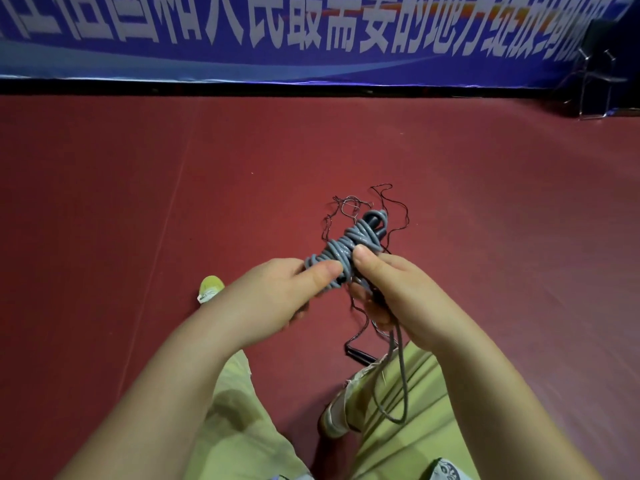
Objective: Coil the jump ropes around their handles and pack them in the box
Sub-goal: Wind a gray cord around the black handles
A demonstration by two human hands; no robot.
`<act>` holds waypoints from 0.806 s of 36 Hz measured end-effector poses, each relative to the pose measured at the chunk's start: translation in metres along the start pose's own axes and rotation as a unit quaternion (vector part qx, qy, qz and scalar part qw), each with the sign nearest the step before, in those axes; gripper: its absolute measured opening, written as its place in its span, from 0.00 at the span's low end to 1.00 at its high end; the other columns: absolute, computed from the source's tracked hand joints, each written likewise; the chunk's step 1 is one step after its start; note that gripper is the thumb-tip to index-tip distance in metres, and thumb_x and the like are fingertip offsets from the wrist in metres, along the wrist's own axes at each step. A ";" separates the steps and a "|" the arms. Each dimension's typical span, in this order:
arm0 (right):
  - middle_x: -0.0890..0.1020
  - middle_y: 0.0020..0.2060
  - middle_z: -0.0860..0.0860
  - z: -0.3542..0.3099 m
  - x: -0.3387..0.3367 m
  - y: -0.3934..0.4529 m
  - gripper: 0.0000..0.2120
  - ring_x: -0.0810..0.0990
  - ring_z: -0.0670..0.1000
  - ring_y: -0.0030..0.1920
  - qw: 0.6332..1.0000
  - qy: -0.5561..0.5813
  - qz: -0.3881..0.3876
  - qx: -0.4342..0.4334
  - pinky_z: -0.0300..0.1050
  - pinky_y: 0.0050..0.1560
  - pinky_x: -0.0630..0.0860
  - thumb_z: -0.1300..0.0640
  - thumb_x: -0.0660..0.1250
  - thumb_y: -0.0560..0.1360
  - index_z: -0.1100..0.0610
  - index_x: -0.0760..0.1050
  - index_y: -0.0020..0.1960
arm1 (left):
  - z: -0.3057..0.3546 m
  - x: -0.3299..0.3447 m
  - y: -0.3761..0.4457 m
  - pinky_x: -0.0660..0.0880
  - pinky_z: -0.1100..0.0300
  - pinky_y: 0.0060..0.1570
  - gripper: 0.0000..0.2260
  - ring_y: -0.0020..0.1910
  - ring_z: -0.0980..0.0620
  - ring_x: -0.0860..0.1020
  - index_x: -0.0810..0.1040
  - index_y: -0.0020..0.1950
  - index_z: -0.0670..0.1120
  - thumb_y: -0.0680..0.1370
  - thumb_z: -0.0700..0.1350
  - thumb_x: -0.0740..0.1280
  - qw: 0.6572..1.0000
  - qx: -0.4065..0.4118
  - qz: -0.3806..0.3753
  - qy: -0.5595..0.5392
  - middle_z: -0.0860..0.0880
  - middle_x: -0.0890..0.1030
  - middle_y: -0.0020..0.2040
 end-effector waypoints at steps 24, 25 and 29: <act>0.67 0.20 0.45 0.005 0.005 0.001 0.23 0.60 0.46 0.22 0.997 0.005 0.075 0.018 0.42 0.27 0.56 0.42 0.60 0.79 0.57 0.69 0.32 | -0.009 -0.009 -0.005 0.76 0.51 0.48 0.29 0.41 0.57 0.79 0.76 0.47 0.56 0.61 0.76 0.59 0.985 -0.045 0.026 0.161 0.56 0.81 0.40; 0.67 0.22 0.47 0.005 0.004 0.001 0.22 0.60 0.47 0.23 0.997 0.013 0.072 0.007 0.41 0.27 0.55 0.41 0.61 0.76 0.57 0.69 0.32 | -0.010 -0.008 -0.005 0.75 0.51 0.46 0.31 0.38 0.56 0.78 0.77 0.47 0.55 0.58 0.76 0.57 0.993 -0.038 0.012 0.114 0.56 0.80 0.38; 0.65 0.26 0.50 0.003 0.004 0.001 0.16 0.59 0.48 0.25 0.998 0.040 0.051 -0.018 0.41 0.27 0.55 0.43 0.62 0.68 0.54 0.67 0.31 | -0.012 -0.001 -0.006 0.68 0.56 0.36 0.28 0.33 0.51 0.73 0.80 0.45 0.46 0.64 0.70 0.62 0.993 -0.008 -0.065 -0.102 0.49 0.79 0.35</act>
Point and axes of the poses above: each hand's wrist, its own y-axis towards the middle knuckle, its own x-axis out of the palm, z = x × y, the point moved 5 cm from there along y, towards the middle knuckle
